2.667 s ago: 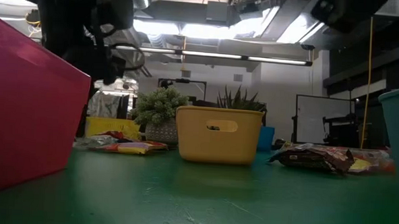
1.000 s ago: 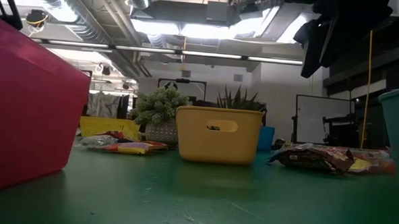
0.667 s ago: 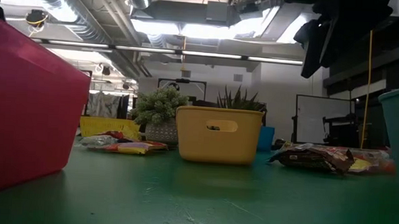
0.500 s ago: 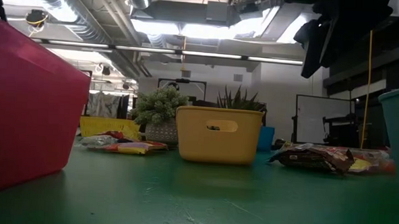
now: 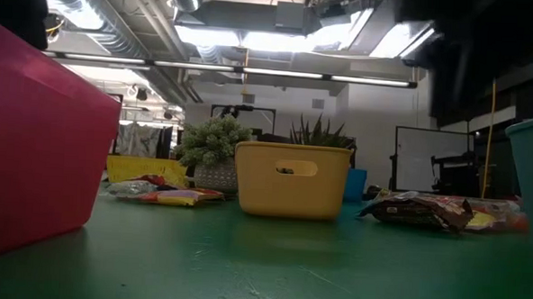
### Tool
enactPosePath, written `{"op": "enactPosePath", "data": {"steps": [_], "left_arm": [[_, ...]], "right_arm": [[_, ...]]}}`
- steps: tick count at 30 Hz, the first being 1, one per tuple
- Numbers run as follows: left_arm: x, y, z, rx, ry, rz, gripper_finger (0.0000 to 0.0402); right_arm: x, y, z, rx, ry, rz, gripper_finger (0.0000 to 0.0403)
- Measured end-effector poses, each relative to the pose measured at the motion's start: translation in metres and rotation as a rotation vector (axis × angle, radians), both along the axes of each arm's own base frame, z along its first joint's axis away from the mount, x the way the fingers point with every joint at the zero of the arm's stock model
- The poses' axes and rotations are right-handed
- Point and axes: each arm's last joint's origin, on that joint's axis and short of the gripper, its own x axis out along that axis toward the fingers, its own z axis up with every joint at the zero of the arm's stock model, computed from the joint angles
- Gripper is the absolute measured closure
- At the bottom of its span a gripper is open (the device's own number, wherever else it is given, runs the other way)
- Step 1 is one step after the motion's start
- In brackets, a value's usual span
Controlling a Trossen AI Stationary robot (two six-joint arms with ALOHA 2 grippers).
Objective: Sort candy
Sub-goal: Put the blue chocolate bar into the light blue bin
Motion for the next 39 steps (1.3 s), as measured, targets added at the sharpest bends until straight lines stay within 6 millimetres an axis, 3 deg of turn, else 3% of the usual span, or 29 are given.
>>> {"op": "enactPosePath", "data": {"steps": [8, 22, 31, 39], "left_arm": [[0.0, 0.0, 0.0, 0.008, -0.007, 0.01, 0.0277], [0.001, 0.002, 0.001, 0.036, -0.03, 0.039, 0.0278], [0.001, 0.002, 0.001, 0.039, -0.032, 0.043, 0.0278], [0.001, 0.002, 0.001, 0.04, -0.033, 0.044, 0.0278]], "right_arm": [[-0.031, 0.008, -0.012, 0.009, 0.237, -0.389, 0.016], [-0.074, 0.042, -0.047, -0.044, 0.262, -0.803, 0.016], [-0.082, 0.062, -0.064, 0.061, 0.168, -0.851, 0.016], [-0.088, 0.062, -0.081, 0.081, 0.155, -0.862, 0.016]]}}
